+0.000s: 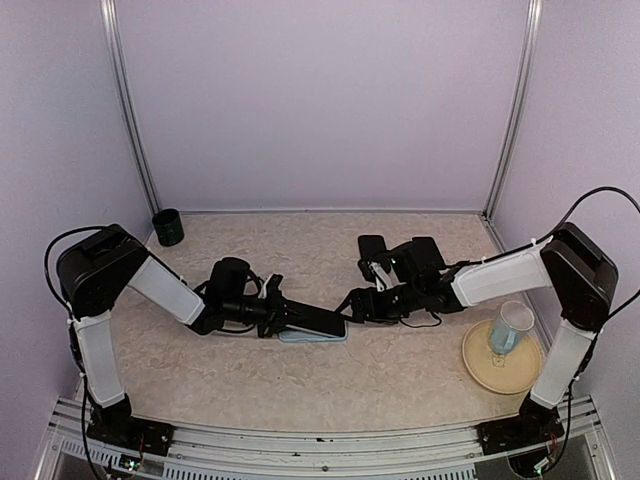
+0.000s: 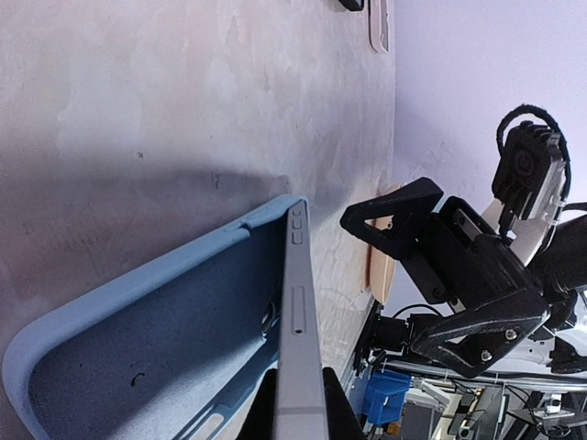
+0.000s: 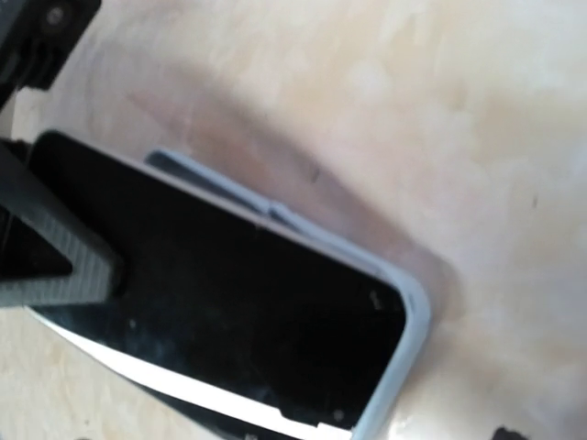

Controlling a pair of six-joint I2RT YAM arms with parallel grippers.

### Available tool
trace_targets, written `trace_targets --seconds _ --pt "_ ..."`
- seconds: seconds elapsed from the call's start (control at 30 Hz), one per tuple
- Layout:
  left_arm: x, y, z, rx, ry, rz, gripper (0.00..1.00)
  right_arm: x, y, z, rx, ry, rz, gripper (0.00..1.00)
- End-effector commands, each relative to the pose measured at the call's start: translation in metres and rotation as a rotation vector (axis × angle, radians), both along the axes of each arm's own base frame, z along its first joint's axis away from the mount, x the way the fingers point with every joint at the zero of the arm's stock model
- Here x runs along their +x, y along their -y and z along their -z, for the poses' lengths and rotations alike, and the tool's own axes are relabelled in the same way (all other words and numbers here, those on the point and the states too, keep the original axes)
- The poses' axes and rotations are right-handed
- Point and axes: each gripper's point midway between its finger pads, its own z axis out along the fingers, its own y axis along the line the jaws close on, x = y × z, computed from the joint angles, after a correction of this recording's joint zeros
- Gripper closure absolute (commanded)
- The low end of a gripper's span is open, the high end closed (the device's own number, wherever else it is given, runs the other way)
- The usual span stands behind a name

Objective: Put the phone into the phone case
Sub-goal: Install the phone on the phone case.

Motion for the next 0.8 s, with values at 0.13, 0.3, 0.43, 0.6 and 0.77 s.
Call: trace_targets --seconds 0.13,0.3,0.43,0.6,0.77 --pt "0.005 0.005 -0.041 -0.114 0.11 0.01 1.0 -0.008 -0.003 0.007 0.059 -0.045 -0.017 0.08" --pt "0.003 0.006 -0.048 -0.154 0.12 0.013 1.0 -0.011 -0.006 0.011 0.084 -0.067 -0.022 0.08" --pt "0.002 0.007 -0.054 -0.173 0.131 0.017 1.0 -0.013 -0.008 0.011 0.102 -0.08 -0.025 0.09" --pt "-0.001 0.008 -0.06 -0.199 0.143 0.027 1.0 -0.016 -0.014 0.006 0.158 -0.094 -0.047 0.09" --pt "-0.006 0.011 -0.067 -0.225 0.152 0.041 1.0 -0.018 -0.021 -0.003 0.215 -0.105 -0.068 0.09"
